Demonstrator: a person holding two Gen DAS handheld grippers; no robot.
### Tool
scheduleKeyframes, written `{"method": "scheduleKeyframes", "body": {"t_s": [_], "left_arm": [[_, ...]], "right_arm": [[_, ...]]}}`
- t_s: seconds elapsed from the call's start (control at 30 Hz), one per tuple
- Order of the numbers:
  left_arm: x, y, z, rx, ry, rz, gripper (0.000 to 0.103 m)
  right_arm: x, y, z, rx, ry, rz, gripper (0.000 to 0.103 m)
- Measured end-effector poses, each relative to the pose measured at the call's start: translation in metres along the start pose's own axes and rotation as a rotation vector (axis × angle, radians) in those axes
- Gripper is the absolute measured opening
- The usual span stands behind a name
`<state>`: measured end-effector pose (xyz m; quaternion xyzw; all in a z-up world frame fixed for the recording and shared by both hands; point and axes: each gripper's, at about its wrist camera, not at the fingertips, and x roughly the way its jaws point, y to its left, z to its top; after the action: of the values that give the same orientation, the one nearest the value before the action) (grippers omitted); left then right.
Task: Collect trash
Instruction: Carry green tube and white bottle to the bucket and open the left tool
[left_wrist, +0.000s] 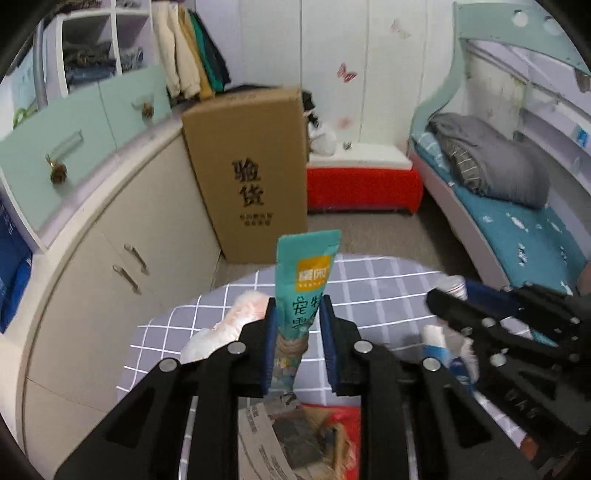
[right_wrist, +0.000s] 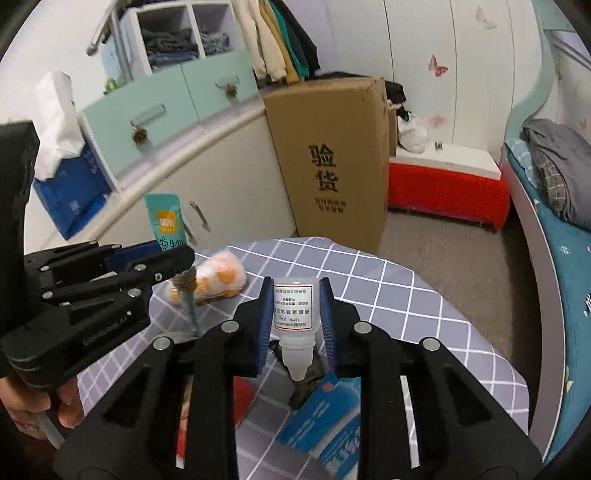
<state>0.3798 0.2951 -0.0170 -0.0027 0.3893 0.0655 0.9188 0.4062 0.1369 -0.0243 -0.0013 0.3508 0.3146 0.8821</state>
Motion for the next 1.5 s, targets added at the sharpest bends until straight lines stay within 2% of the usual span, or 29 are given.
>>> {"method": "scheduleKeyframes", "body": {"t_s": [0.13, 0.3, 0.4, 0.6, 0.73, 0.87, 0.93, 1.07, 1.23, 1.33, 1.5], "left_arm": [[-0.04, -0.028, -0.006, 0.034, -0.048, -0.035, 0.021], [-0.09, -0.083, -0.023, 0.09, -0.123, -0.099, 0.021], [-0.119, -0.126, -0.038, 0.135, -0.158, -0.166, 0.021], [-0.151, -0.223, -0.077, 0.227, -0.155, -0.322, 0.021], [-0.157, -0.293, -0.111, 0.287, -0.141, -0.402, 0.021], [-0.142, -0.358, -0.142, 0.326, -0.068, -0.512, 0.021], [-0.129, -0.383, -0.158, 0.354, -0.034, -0.53, 0.021], [-0.084, -0.438, -0.198, 0.398, 0.088, -0.553, 0.021], [-0.017, -0.477, -0.236, 0.384, 0.227, -0.559, 0.021], [0.019, -0.494, -0.253, 0.358, 0.299, -0.567, 0.021], [0.052, -0.518, -0.272, 0.38, 0.372, -0.596, 0.022]], "right_arm": [[-0.039, -0.005, -0.008, 0.023, -0.045, 0.026, 0.024], [-0.095, -0.027, -0.033, 0.069, -0.105, 0.023, 0.024], [-0.142, -0.052, -0.062, 0.119, -0.155, 0.012, 0.024], [-0.211, -0.11, -0.128, 0.225, -0.22, -0.037, 0.024], [-0.261, -0.151, -0.185, 0.295, -0.273, -0.143, 0.024], [-0.291, -0.188, -0.241, 0.379, -0.296, -0.239, 0.024], [-0.297, -0.204, -0.265, 0.422, -0.295, -0.268, 0.024], [-0.297, -0.24, -0.318, 0.514, -0.265, -0.353, 0.024], [-0.28, -0.276, -0.373, 0.603, -0.219, -0.457, 0.024], [-0.27, -0.289, -0.395, 0.651, -0.21, -0.483, 0.024], [-0.26, -0.307, -0.421, 0.7, -0.185, -0.512, 0.024]]}}
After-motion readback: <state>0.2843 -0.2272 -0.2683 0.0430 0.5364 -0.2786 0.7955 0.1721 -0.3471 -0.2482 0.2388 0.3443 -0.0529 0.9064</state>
